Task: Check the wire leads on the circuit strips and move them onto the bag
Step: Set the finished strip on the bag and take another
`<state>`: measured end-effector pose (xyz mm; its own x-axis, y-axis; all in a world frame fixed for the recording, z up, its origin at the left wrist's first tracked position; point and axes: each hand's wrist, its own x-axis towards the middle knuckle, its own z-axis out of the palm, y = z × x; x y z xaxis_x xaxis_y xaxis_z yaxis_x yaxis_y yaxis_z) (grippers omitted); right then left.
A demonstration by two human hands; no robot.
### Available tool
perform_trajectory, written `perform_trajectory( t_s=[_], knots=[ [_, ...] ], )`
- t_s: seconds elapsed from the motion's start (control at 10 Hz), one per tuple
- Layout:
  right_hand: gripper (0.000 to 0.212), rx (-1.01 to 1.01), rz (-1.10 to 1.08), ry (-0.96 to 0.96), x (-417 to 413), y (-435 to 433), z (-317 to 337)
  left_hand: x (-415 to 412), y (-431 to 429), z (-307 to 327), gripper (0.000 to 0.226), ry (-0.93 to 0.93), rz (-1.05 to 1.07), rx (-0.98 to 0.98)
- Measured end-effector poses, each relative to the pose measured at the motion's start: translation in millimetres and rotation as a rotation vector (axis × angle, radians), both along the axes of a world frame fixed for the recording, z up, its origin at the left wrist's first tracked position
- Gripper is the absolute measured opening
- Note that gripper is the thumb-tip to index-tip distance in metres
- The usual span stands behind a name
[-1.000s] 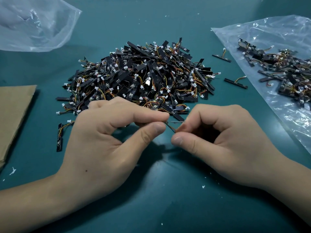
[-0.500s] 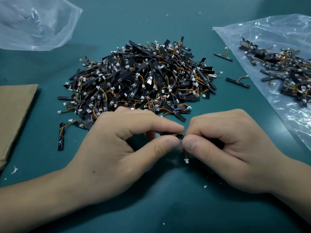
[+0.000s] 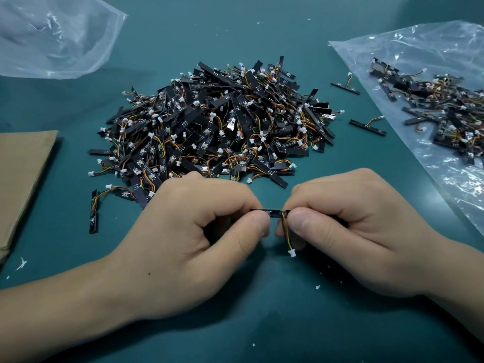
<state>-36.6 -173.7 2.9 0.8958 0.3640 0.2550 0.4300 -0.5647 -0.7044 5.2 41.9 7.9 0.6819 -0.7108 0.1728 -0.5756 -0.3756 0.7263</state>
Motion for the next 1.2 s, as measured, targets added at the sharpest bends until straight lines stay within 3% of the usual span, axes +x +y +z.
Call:
perform_trajectory(
  t_s=[0.2,0.3,0.5,0.7,1.2],
  knots=[
    [0.03,-0.009,0.059,0.006,-1.3,0.5,0.9,-1.4,-1.5,10.0,0.042,-0.137,0.012,0.147],
    [0.031,-0.027,0.072,0.007,-1.8,0.3,0.7,-5.2,-4.4,22.6,0.04,-0.092,-0.037,0.247],
    [0.031,-0.029,0.098,0.018,-1.7,0.0,1.1,-0.5,-5.3,21.4,0.041,-0.193,-0.098,0.243],
    [0.032,-0.063,0.089,-0.005,-1.5,0.7,-0.1,-1.7,-2.8,15.2,0.041,-0.109,-0.084,0.192],
    [0.032,-0.089,0.098,-0.017,-0.7,0.3,-2.0,-2.8,-1.8,9.0,0.044,-0.133,-0.085,0.068]
  ],
)
